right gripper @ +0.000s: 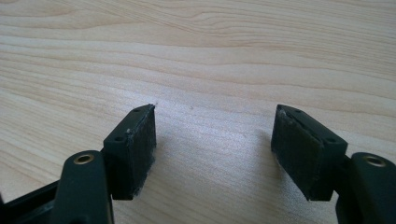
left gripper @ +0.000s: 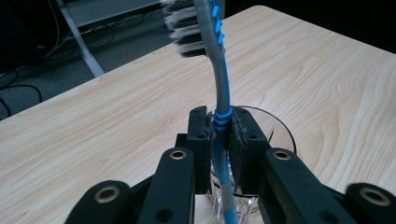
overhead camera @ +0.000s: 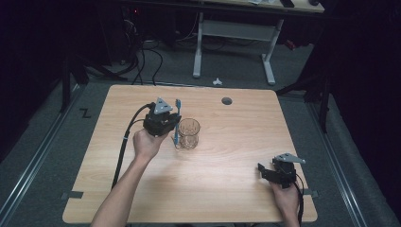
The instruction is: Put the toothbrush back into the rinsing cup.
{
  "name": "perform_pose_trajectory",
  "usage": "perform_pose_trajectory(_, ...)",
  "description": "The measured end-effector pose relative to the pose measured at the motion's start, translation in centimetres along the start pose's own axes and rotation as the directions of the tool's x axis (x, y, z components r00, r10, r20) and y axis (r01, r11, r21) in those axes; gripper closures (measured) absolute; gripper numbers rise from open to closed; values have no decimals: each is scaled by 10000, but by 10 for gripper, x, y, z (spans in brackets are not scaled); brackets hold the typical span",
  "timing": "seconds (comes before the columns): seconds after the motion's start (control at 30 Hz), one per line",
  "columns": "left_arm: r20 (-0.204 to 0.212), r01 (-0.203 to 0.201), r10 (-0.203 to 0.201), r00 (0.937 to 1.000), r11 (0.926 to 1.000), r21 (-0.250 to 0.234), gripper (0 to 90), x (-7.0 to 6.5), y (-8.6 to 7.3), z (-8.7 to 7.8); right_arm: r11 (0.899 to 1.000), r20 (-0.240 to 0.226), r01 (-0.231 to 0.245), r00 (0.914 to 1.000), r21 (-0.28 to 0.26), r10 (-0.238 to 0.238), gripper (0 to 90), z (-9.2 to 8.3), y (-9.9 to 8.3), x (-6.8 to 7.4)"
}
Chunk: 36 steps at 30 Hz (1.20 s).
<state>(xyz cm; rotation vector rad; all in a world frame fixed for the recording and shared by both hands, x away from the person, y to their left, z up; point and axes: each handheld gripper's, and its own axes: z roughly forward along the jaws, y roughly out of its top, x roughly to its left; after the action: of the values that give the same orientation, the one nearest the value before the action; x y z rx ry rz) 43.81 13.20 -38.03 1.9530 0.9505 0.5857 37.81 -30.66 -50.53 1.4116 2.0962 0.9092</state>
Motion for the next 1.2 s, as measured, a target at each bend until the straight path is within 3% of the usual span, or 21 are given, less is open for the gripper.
perform_pose_trajectory(1.2,-195,-230,238,9995,9990,392,794,-7,-22,2,10000,37,29,10000,9,-30,313,0,0,1)
